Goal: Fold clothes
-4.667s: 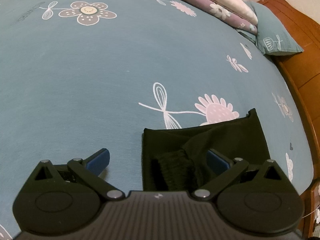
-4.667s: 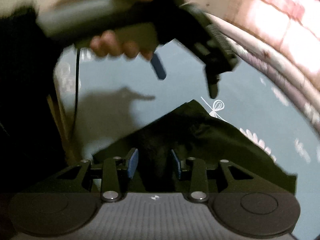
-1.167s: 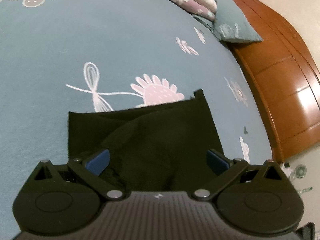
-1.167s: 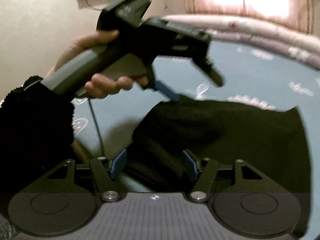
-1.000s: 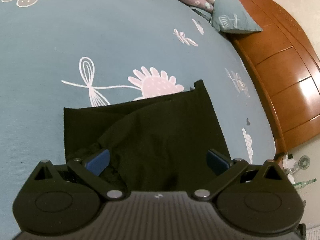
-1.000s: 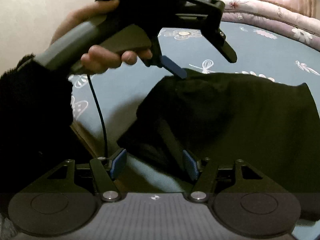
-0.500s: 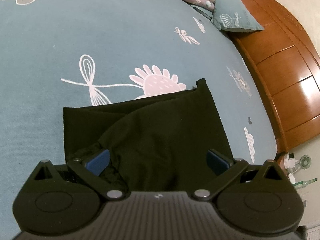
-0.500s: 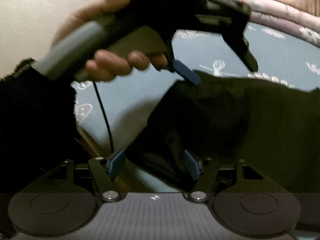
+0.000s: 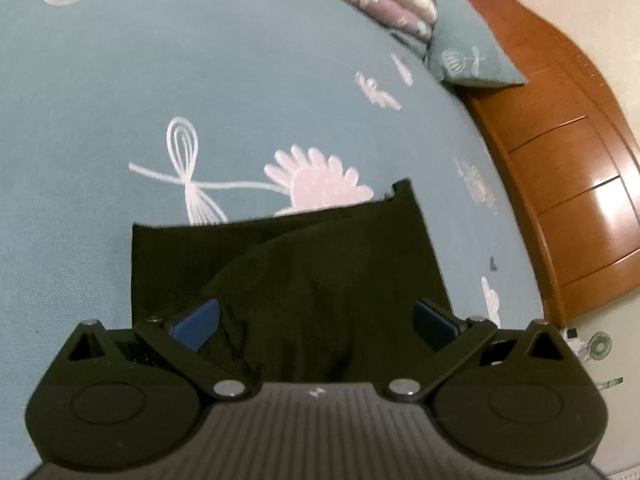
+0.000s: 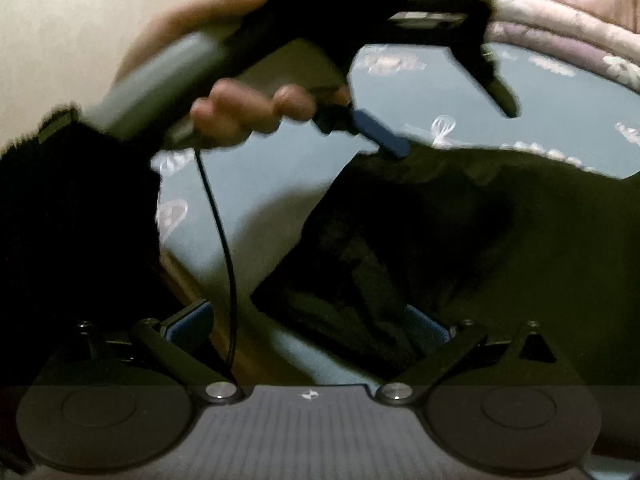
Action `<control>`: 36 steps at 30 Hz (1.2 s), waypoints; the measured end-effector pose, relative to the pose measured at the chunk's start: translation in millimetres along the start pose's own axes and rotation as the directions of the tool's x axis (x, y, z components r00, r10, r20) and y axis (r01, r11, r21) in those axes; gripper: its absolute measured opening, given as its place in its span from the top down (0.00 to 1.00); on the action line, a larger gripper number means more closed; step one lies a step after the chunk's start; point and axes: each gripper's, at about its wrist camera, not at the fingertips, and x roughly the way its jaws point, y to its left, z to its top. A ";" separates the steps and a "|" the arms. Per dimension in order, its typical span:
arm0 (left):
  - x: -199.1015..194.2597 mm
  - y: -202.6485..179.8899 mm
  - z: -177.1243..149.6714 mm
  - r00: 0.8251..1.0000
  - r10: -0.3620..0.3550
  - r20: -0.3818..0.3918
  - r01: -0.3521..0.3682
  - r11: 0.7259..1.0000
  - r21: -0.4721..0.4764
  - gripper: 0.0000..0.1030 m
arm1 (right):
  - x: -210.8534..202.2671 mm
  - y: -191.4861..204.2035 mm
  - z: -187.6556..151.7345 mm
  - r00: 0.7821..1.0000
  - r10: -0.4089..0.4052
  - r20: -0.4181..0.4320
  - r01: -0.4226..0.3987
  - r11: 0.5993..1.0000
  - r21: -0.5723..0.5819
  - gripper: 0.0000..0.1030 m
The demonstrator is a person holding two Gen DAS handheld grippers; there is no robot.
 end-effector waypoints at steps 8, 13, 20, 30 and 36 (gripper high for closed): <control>13.3 -6.7 3.5 0.997 -0.074 -0.001 0.074 0.997 0.002 0.01 | -24.5 -11.8 -2.3 0.998 -0.035 0.050 0.034 0.999 0.022 0.00; 35.6 -10.7 3.8 0.998 -0.043 -0.039 0.043 0.999 0.013 0.01 | -21.4 -14.0 -3.2 0.998 -0.041 0.049 0.039 0.999 0.024 0.00; 28.7 6.4 8.6 0.998 0.017 0.054 -0.013 0.998 -0.066 0.01 | -25.2 -17.8 -2.6 0.995 -0.076 0.067 0.075 0.997 0.021 0.00; 9.2 -7.7 3.7 0.985 -0.165 0.044 0.166 0.986 -0.023 0.01 | -27.6 -21.5 -5.1 0.993 -0.093 0.078 0.090 0.995 0.041 0.00; 33.5 -36.4 -7.3 0.965 -0.231 -0.123 0.240 0.968 0.069 0.01 | -23.8 -20.7 -4.4 0.993 -0.094 0.067 0.091 0.995 0.044 0.00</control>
